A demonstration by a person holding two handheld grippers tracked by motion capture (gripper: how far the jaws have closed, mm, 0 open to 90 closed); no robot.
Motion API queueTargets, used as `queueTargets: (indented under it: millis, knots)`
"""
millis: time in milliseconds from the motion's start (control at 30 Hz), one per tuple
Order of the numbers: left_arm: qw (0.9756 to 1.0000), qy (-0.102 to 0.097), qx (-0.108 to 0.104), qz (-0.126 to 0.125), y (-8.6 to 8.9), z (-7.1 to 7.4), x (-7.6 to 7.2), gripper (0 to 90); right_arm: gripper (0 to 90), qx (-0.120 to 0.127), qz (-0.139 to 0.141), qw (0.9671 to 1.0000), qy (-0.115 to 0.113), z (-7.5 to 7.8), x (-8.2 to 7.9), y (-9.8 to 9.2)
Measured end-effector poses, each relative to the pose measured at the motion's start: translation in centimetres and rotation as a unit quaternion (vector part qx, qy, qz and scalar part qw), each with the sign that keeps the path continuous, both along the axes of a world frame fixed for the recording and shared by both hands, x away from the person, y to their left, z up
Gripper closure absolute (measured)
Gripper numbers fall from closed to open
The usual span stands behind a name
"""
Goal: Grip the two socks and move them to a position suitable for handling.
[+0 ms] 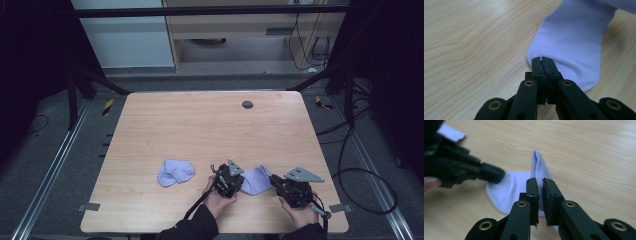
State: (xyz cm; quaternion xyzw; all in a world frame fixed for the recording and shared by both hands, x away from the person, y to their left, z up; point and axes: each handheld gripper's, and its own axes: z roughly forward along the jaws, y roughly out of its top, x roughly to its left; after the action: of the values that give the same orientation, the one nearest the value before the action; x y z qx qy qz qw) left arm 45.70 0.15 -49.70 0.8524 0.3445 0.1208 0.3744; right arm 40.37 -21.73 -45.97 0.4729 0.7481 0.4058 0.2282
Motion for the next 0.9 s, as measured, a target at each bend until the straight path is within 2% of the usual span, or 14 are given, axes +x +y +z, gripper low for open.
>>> queueTargets:
  millis: [267, 300, 433, 667, 700, 900]
  knots:
    - [1.0000, -0.001, 0.000, -0.003, 0.2, 0.1, 0.1, 88.6, 83.1, -0.010, -0.038, 0.9992, 0.006, -0.4, 1.9, -0.9]
    - [1.0000, 0.000, -0.001, -0.003, 0.2, 0.1, 0.1, 88.6, 83.1, -0.008, -0.051, 0.9986, 0.007, -0.4, 2.5, -1.2]
    - [1.0000, -0.001, -0.001, -0.001, 0.3, 0.1, 0.2, 88.6, 83.0, -0.009, -0.070, 0.9974, 0.010, -0.5, 3.3, -1.9]
    - [1.0000, 0.001, -0.002, 0.004, 0.1, 0.0, 0.5, 88.6, 82.8, -0.025, -0.089, 0.9954, 0.027, -0.9, 3.6, -2.5]
    - [1.0000, 0.001, -0.003, 0.003, 0.1, 0.0, 0.6, 88.6, 82.7, -0.037, -0.095, 0.9941, 0.035, -1.1, 3.7, -2.7]
    - [0.9999, -0.006, -0.008, 0.011, -0.1, 0.0, 0.6, 87.5, 79.2, -0.051, -0.108, 0.9914, 0.053, -1.6, 3.6, -3.0]
